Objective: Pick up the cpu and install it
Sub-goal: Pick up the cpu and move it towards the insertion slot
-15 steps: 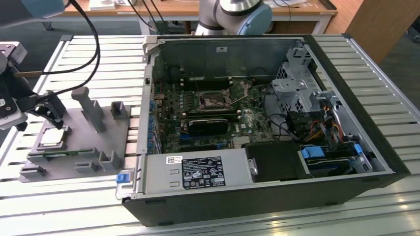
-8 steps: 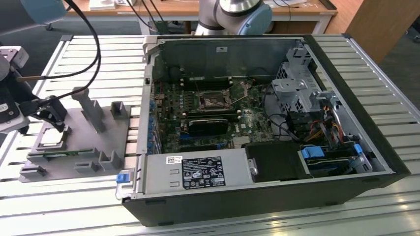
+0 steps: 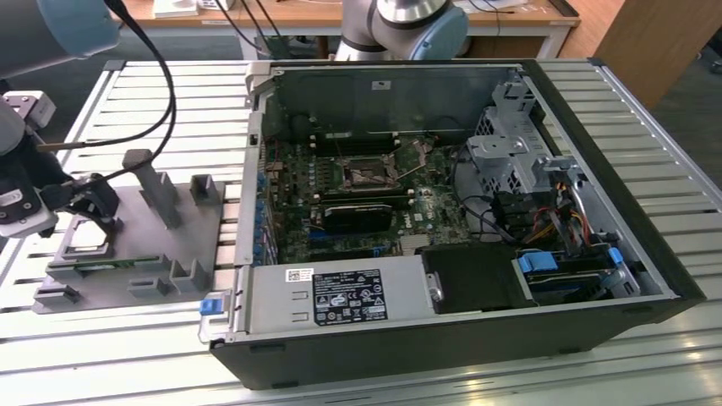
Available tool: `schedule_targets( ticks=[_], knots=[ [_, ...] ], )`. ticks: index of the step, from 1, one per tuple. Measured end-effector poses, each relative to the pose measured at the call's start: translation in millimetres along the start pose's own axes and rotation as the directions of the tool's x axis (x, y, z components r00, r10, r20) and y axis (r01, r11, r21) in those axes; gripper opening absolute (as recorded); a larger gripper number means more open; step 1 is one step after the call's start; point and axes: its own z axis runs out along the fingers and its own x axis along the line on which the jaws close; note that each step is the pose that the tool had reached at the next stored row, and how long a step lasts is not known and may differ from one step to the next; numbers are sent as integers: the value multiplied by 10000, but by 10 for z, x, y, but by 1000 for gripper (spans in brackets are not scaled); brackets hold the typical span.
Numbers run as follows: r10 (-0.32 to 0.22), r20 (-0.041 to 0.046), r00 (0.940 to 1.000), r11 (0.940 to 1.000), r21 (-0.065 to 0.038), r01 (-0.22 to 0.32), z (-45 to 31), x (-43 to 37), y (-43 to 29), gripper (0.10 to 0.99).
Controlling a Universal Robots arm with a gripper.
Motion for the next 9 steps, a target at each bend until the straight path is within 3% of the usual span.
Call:
schedule_targets(
  ticks=[4, 5, 9],
  knots=[
    [0, 0, 10000, 10000, 0, 0, 61, 0, -3, 820],
    [-3, -1, 10000, 10000, 0, 3, 68, 1, -3, 753],
    [-35, -4, 10000, 10000, 1, 35, 77, 3, 1, 753]
  ],
)
